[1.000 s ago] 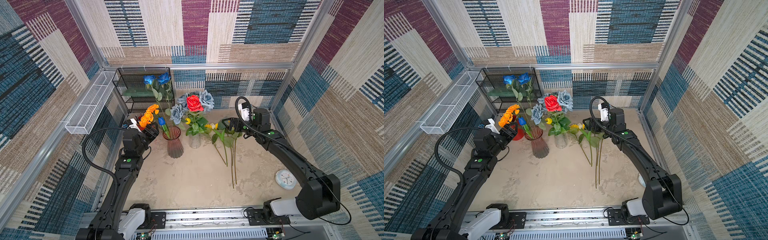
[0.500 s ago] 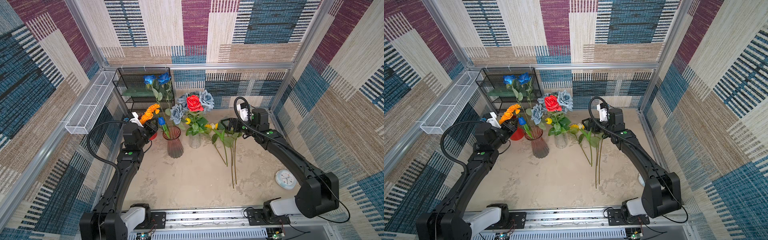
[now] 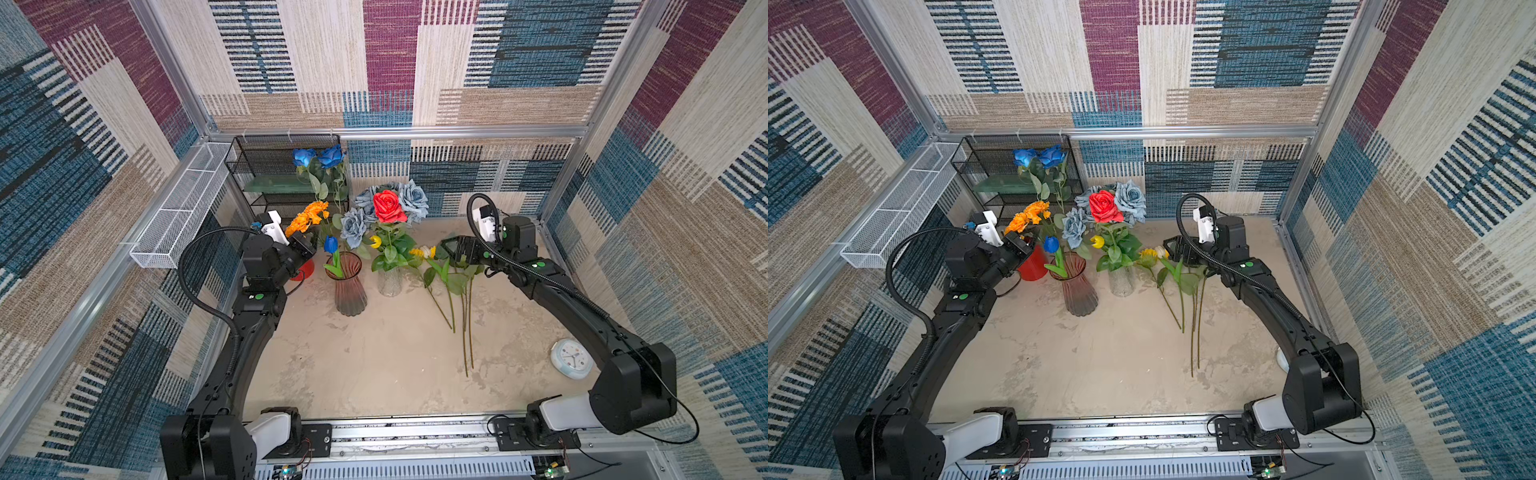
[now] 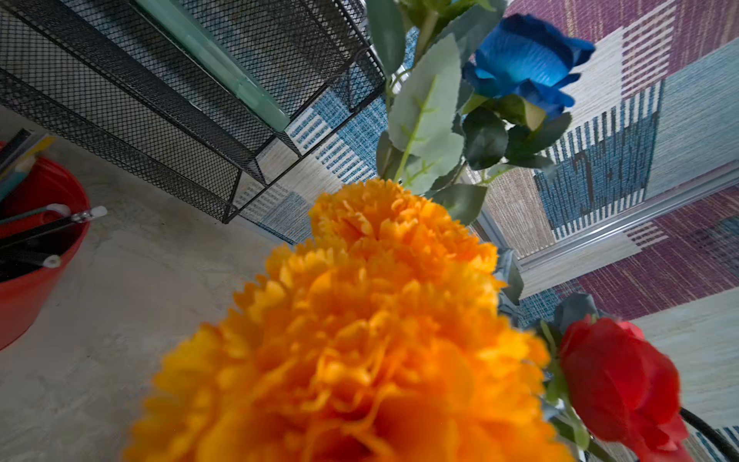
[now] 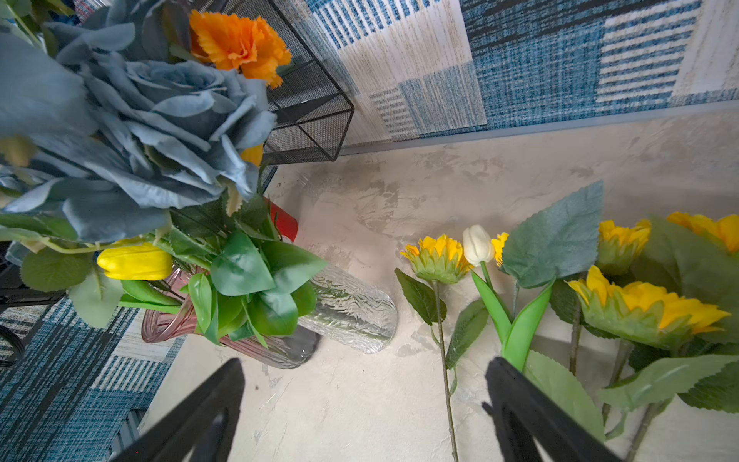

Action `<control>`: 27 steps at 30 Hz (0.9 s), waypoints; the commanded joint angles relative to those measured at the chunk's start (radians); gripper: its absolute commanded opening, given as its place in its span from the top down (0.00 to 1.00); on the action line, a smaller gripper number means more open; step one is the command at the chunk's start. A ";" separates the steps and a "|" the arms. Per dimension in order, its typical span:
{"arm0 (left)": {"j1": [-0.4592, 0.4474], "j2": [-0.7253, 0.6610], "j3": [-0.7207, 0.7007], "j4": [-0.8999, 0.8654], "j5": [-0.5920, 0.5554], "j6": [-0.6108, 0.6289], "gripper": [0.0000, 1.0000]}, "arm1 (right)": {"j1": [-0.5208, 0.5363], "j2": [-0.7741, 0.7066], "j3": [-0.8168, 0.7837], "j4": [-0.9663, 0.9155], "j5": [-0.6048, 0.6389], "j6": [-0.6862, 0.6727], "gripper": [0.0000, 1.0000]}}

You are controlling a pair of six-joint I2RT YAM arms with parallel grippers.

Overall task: Pick out yellow flowers from the vase
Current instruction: Pick up the flower from the vase.

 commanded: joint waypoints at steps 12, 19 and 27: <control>-0.001 -0.020 0.121 -0.050 0.098 0.034 0.86 | 0.004 -0.002 0.004 0.019 -0.007 0.002 0.04; 0.000 -0.007 0.104 -0.023 0.115 0.014 0.86 | 0.007 -0.005 0.010 0.018 -0.007 0.001 0.04; 0.000 -0.013 0.076 0.086 0.160 -0.017 0.86 | 0.012 -0.002 0.016 0.018 -0.012 0.000 0.04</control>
